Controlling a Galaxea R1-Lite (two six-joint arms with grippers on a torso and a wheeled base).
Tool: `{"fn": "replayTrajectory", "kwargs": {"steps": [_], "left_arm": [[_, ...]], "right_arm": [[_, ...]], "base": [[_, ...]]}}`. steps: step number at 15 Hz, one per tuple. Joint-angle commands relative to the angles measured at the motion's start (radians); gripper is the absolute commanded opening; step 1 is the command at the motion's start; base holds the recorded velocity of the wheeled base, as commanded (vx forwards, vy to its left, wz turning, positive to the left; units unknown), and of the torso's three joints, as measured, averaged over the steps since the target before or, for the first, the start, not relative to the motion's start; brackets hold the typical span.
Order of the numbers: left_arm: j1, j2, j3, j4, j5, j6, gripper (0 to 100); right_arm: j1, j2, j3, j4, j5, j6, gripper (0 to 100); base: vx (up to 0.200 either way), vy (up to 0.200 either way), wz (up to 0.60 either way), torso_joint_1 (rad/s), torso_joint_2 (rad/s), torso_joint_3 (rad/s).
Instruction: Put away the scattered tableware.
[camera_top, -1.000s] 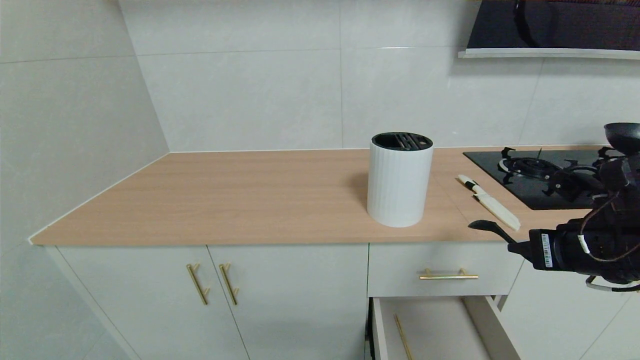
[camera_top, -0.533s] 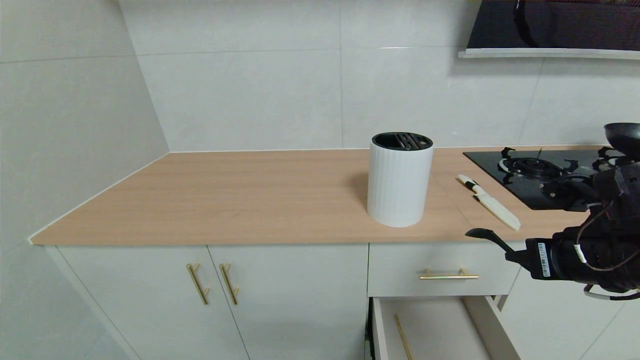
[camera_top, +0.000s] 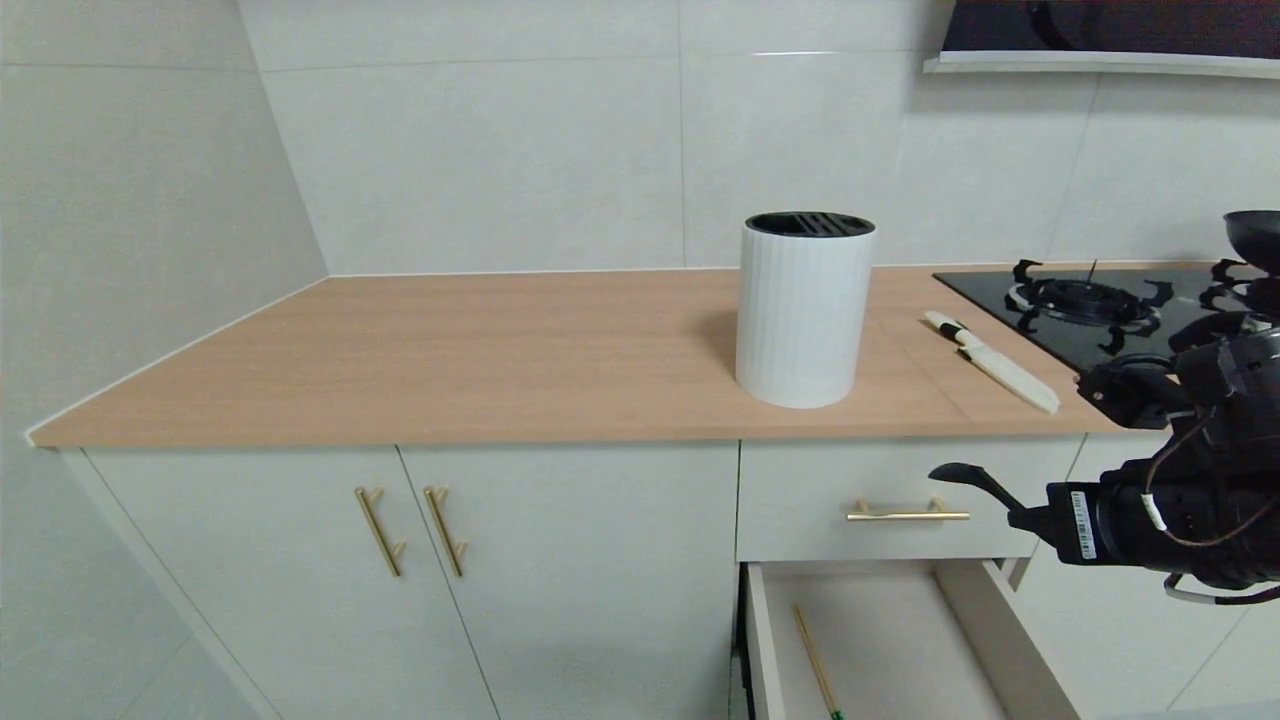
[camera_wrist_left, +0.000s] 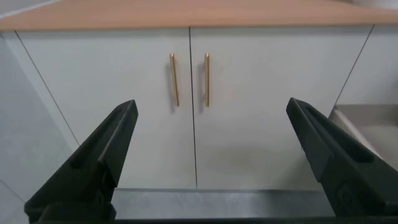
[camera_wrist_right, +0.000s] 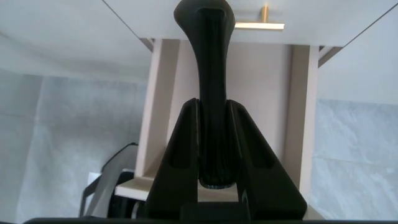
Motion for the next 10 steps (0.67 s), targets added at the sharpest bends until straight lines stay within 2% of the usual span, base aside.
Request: {"fn": "replayTrajectory", "kwargs": {"steps": [1,10], "left_arm": [[0.000,0.000,0.000,0.000,0.000,0.000,100],[0.000,0.000,0.000,0.000,0.000,0.000,100]], "right_arm": [[0.000,0.013,0.002,0.000,0.000,-0.002,0],[0.000,0.043,0.005,0.000,0.000,-0.005,0]], "base": [[0.000,0.000,0.00,-0.183,0.48,0.290],[0.000,0.000,0.00,-0.161,0.47,0.305]]}}
